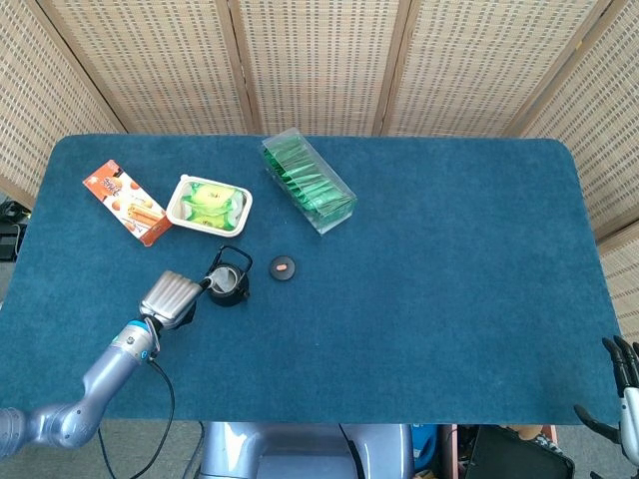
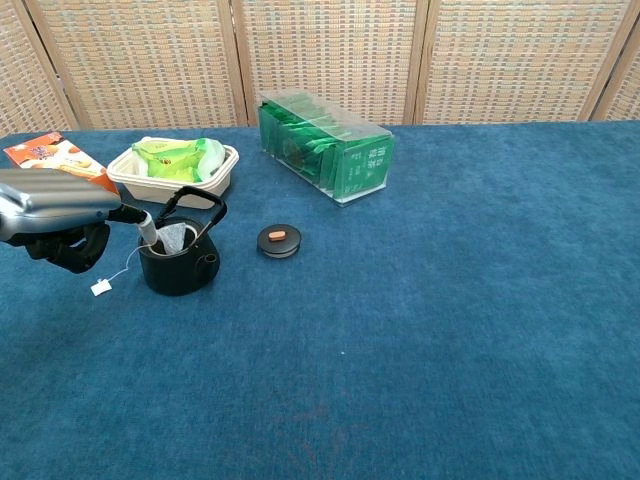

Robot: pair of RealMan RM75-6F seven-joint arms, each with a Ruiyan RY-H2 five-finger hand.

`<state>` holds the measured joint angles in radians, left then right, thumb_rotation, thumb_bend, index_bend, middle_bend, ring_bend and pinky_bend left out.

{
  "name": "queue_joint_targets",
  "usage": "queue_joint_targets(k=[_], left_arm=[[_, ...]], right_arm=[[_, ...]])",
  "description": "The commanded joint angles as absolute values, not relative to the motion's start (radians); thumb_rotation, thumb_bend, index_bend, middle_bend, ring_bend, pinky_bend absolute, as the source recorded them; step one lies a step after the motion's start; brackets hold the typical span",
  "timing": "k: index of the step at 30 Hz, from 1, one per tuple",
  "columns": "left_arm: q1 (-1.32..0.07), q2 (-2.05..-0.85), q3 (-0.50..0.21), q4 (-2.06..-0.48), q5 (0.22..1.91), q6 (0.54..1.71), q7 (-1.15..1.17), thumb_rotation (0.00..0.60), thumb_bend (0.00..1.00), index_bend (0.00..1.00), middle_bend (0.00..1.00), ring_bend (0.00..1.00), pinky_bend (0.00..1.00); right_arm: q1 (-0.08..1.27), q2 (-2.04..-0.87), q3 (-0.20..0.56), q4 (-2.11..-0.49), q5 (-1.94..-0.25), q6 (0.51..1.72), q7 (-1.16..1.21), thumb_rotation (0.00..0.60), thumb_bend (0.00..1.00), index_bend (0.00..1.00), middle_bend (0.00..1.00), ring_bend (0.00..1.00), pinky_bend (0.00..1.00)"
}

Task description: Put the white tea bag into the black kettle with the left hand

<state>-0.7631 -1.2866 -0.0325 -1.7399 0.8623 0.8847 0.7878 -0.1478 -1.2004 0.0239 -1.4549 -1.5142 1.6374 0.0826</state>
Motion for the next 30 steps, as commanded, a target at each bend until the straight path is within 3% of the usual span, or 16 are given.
queue_joint_targets(k=[1,30], left_arm=[[-0.777,-1.302,-0.035,-1.730,0.850,0.883,0.787,0.480,1.00,0.20,0.86,0.76,0.72],[-0.873,-1.356,0.001,-1.697,0.710,0.898,0.826,0.501,1.00,0.21,0.86,0.76,0.72]], right_arm=[[-0.149,-1.201,0.024,-1.453,-1.512,1.638,0.084,0.600,0.02,0.11,0.14,0.00,0.06],[-0.157,-1.209,0.023,-1.438,-1.508,1.637,0.095,0.600,0.02,0.11,0.14,0.00,0.06]])
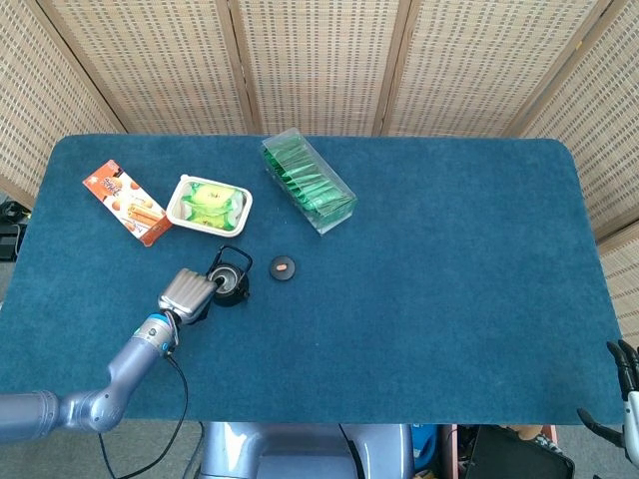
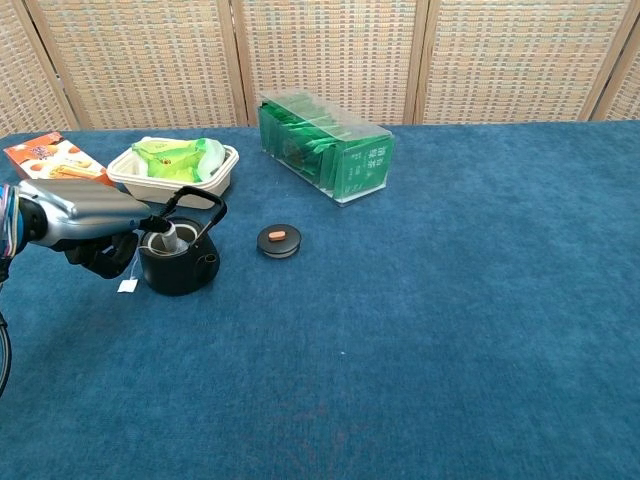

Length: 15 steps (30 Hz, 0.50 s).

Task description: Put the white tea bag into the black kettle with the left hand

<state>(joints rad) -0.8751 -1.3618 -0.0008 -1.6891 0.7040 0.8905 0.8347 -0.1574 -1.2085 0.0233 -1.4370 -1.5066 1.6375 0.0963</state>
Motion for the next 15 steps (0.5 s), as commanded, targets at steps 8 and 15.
queue_joint_targets(k=[8,15], left_arm=[[-0.846,-1.308,0.005,-1.748,0.801,0.933,0.753,0.500,1.00,0.21,0.86,0.76,0.72],[-0.844,-1.300,0.005,-1.755,0.830,0.935,0.724,0.502,1.00,0.21,0.86,0.76,0.72]], right_arm=[[-0.156,-1.209,0.023,-1.443,-1.510,1.636,0.089,0.600,0.02,0.11,0.14,0.00,0.06],[-0.157,-1.210,0.023,-1.441,-1.507,1.634,0.092,0.600,0.02,0.11,0.14,0.00,0.06]])
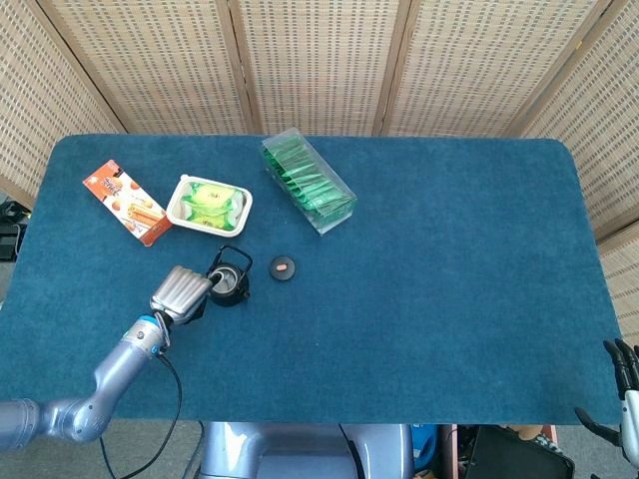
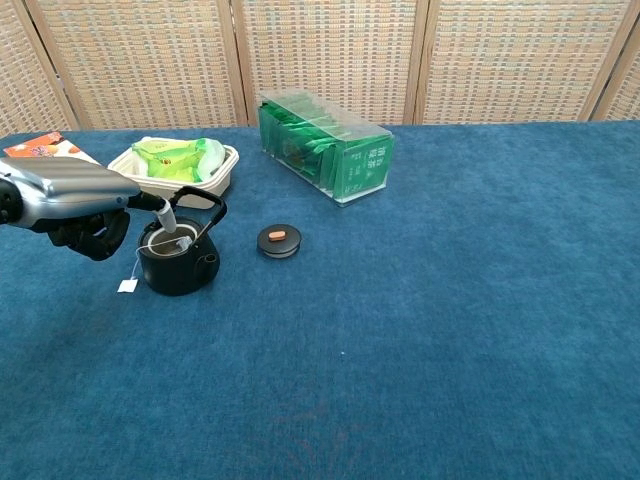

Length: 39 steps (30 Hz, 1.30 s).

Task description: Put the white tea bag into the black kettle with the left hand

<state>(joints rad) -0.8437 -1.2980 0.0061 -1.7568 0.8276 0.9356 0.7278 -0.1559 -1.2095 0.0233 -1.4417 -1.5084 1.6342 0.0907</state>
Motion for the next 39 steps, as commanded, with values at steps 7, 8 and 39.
queue_joint_targets(k=[7,8,39], left_arm=[[-0.847,-1.318,0.002,-1.743,0.844,0.940,0.709,0.505,1.00,0.21,0.85,0.76,0.72],[-0.846,-1.321,0.000,-1.740,0.848,0.943,0.706,0.505,1.00,0.21,0.85,0.76,0.72],[-0.469,-1.218,0.079,-1.753,1.326,1.421,0.288,0.533,0.81,0.21,0.24,0.17,0.11]], right_arm=[[-0.158,-1.209,0.025,-1.437,-1.503,1.632,0.097,0.600,0.02,0.11,0.14,0.00,0.06],[-0.157,-1.210,0.025,-1.436,-1.503,1.632,0.097,0.600,0.02,0.11,0.14,0.00,0.06],[-0.109,-1.196,0.040,-1.453,-1.545,1.614,0.078,0.600,0.02,0.11,0.14,0.00,0.06]])
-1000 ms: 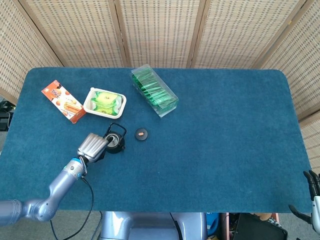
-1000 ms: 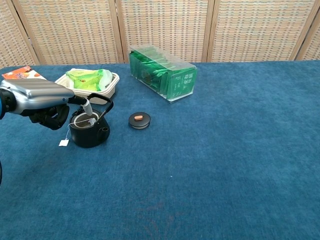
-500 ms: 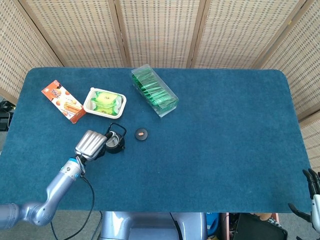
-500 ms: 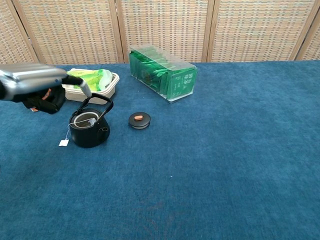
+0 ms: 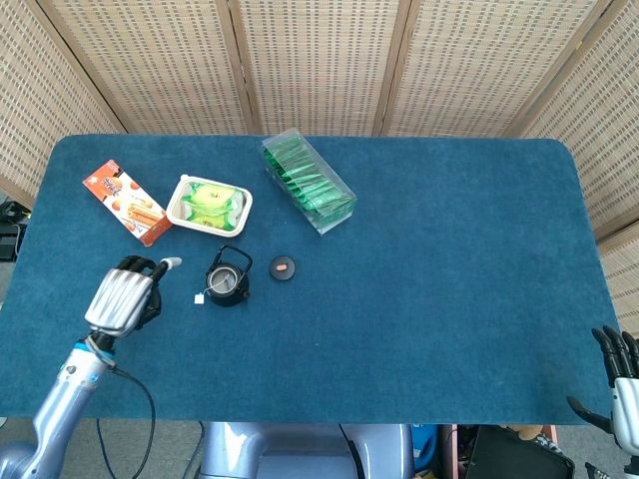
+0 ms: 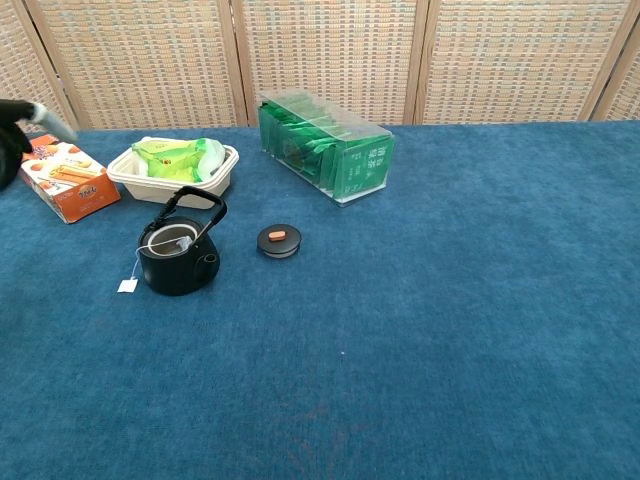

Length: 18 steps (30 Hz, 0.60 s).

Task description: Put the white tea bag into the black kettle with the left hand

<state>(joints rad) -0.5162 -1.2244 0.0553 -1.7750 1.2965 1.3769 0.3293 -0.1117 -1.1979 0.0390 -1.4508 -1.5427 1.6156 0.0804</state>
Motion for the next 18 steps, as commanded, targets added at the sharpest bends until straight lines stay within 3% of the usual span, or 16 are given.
queue_joint_targets(k=[1,6,18], left_arm=[[-0.454,-1.217,0.082,-1.747,1.332,1.436,0.275,0.532,0.80,0.20,0.20,0.13,0.08],[-0.364,-1.219,0.101,-1.697,1.385,1.535,0.201,0.534,0.77,0.17,0.07,0.01,0.00],[-0.212,-1.224,0.125,-1.645,1.437,1.664,0.128,0.534,0.75,0.17,0.03,0.00,0.00]], right_arm=[[-0.108,-1.195,0.040,-1.455,-1.546,1.614,0.077,0.600,0.02,0.11,0.14,0.00,0.06],[-0.099,-1.190,0.039,-1.463,-1.551,1.607,0.068,0.600,0.02,0.11,0.14,0.00,0.06],[-0.085,-1.187,0.033,-1.479,-1.567,1.600,0.048,0.600,0.02,0.11,0.14,0.00,0.06]])
